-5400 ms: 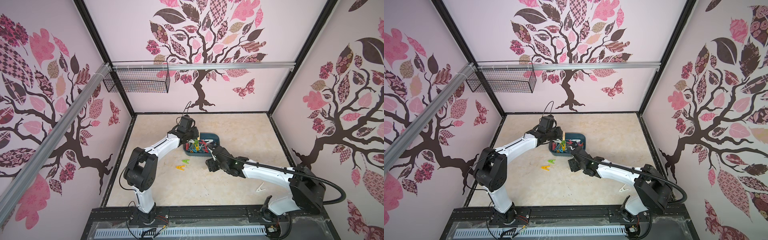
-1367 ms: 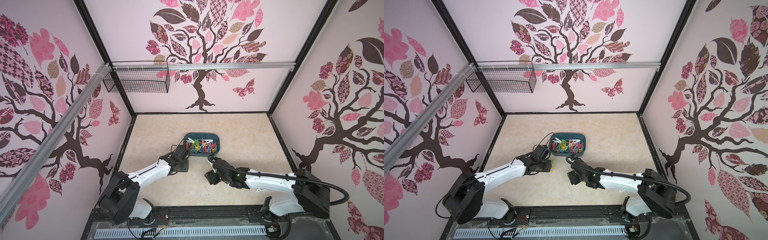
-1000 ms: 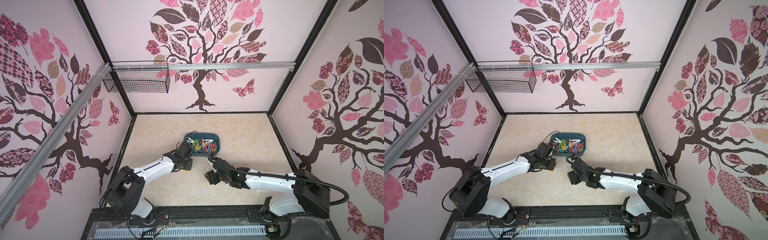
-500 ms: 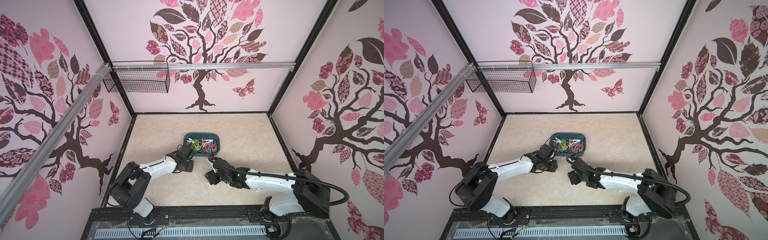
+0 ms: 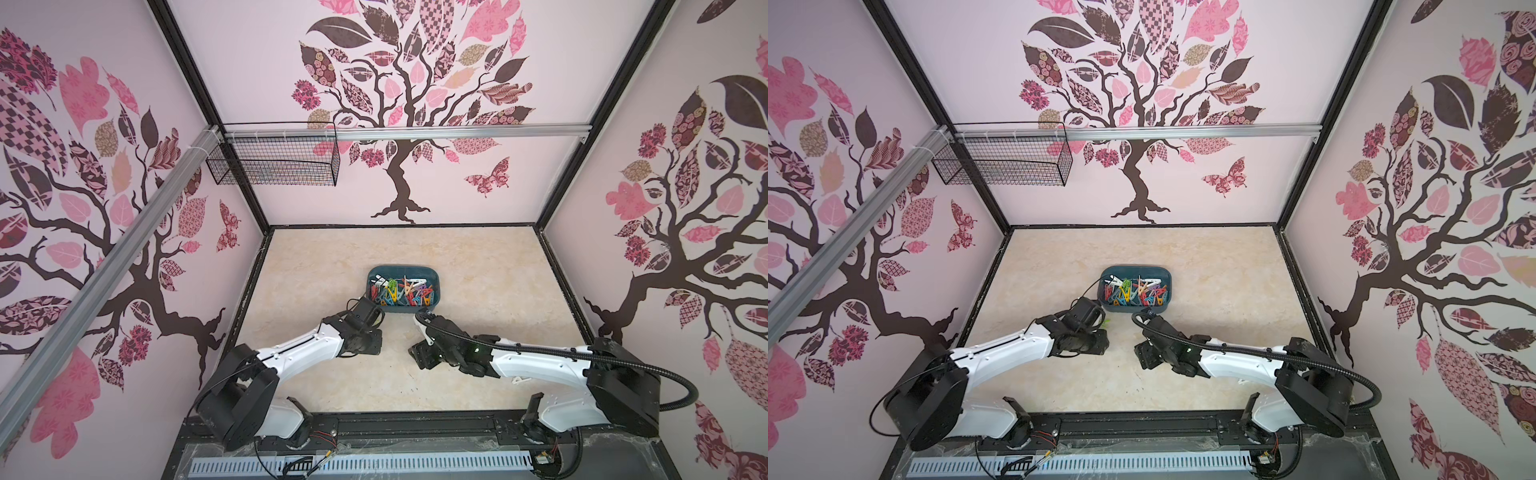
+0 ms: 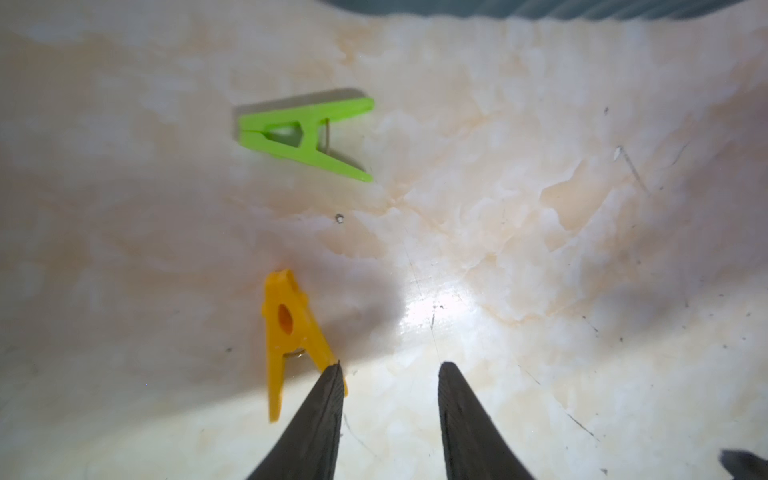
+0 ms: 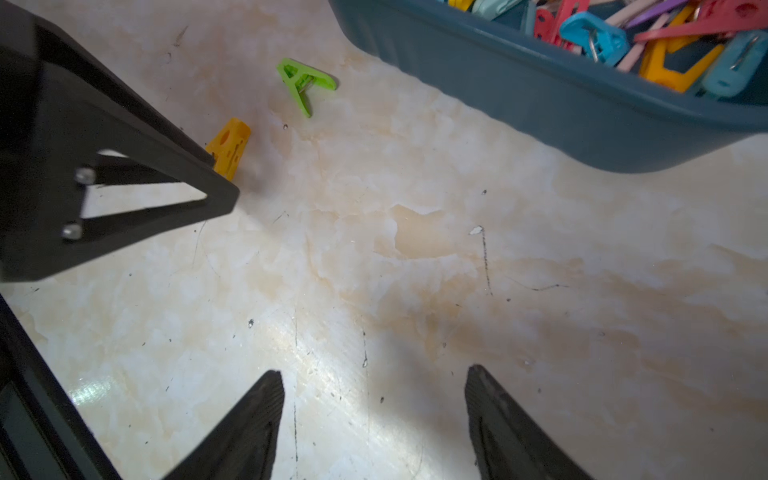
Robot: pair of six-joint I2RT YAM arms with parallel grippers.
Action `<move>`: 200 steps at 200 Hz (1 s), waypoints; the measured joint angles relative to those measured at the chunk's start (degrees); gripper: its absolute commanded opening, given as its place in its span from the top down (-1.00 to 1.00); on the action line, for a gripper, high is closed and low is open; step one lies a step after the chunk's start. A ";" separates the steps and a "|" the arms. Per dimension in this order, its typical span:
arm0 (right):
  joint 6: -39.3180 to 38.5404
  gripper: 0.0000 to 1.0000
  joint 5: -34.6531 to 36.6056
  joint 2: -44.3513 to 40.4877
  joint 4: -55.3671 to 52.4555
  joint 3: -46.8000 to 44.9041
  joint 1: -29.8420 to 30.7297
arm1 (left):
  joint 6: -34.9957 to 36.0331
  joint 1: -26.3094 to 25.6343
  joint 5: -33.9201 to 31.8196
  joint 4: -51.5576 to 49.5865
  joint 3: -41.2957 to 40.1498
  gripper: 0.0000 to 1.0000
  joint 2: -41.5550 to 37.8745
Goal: Put the clothespins into the storage box
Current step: Adjust the clothespin at the center of the board, then pick up the clothespin from the center of the board.
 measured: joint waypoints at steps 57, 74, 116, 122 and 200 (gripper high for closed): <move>-1.79 -0.43 0.26 0.07 -0.72 2.54 2.08 | -3.45 2.58 -4.20 -3.34 -1.16 0.19 -4.52; -3.41 -0.43 0.94 0.37 -0.68 4.20 5.05 | -3.85 4.33 -3.96 -2.71 -2.91 0.21 -4.46; -5.38 -0.43 0.70 0.85 0.52 4.94 7.56 | -3.72 5.64 -2.43 0.11 -3.82 0.28 -1.75; -5.44 -0.43 0.70 0.98 0.57 4.94 7.56 | -3.58 5.64 -2.16 0.72 -3.85 0.28 -1.09; -6.34 -0.44 0.72 3.69 0.92 5.70 7.41 | -2.69 5.55 0.31 6.40 -4.42 0.61 2.91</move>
